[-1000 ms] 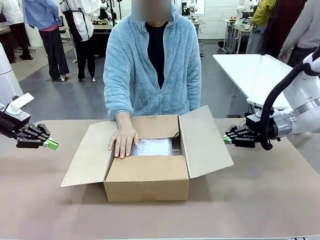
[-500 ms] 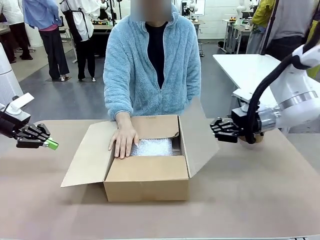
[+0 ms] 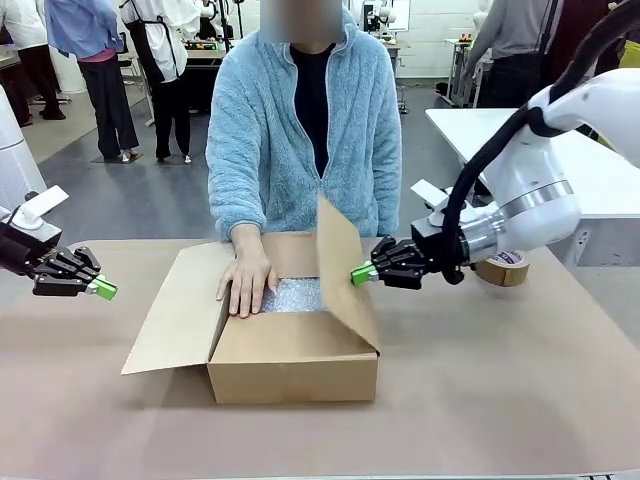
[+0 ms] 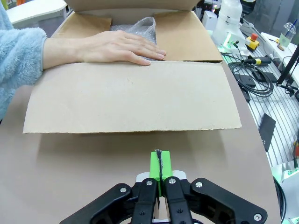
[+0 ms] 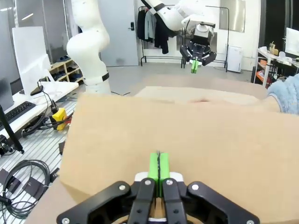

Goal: Wrap the clocks to prevent damage.
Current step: Push the right (or left) flap of the Package Box to close it.

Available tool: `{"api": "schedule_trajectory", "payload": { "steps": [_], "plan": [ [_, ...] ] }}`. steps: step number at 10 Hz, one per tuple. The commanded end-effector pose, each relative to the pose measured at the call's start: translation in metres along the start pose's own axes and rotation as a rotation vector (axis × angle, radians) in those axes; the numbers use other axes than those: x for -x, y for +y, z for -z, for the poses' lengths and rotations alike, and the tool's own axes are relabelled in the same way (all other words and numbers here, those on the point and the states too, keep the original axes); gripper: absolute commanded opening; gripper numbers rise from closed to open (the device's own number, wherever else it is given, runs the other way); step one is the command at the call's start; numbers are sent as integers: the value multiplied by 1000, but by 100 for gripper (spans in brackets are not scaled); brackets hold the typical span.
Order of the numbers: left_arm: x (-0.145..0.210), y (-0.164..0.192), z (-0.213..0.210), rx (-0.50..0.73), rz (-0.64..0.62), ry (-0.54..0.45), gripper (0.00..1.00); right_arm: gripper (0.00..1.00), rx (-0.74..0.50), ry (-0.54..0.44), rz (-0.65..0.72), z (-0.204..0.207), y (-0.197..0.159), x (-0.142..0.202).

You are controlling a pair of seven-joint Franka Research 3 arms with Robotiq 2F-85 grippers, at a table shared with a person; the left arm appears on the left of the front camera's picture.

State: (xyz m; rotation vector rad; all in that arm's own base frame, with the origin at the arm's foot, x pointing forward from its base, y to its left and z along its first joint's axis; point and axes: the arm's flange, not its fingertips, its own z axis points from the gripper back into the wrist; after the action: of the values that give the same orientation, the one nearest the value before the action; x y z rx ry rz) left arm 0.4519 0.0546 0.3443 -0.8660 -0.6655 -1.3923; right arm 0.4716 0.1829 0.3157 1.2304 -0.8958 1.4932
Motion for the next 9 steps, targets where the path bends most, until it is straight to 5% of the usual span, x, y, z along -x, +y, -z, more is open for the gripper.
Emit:
{"api": "schedule_trajectory", "payload": {
  "steps": [1,9],
  "plan": [
    [-1,0,-1,2,1,-3,0,1,53,1,18,8,-32,11],
    [-1,0,-1,2,1,-3,0,1,81,23,137,-24,-75,61]
  ]
}}
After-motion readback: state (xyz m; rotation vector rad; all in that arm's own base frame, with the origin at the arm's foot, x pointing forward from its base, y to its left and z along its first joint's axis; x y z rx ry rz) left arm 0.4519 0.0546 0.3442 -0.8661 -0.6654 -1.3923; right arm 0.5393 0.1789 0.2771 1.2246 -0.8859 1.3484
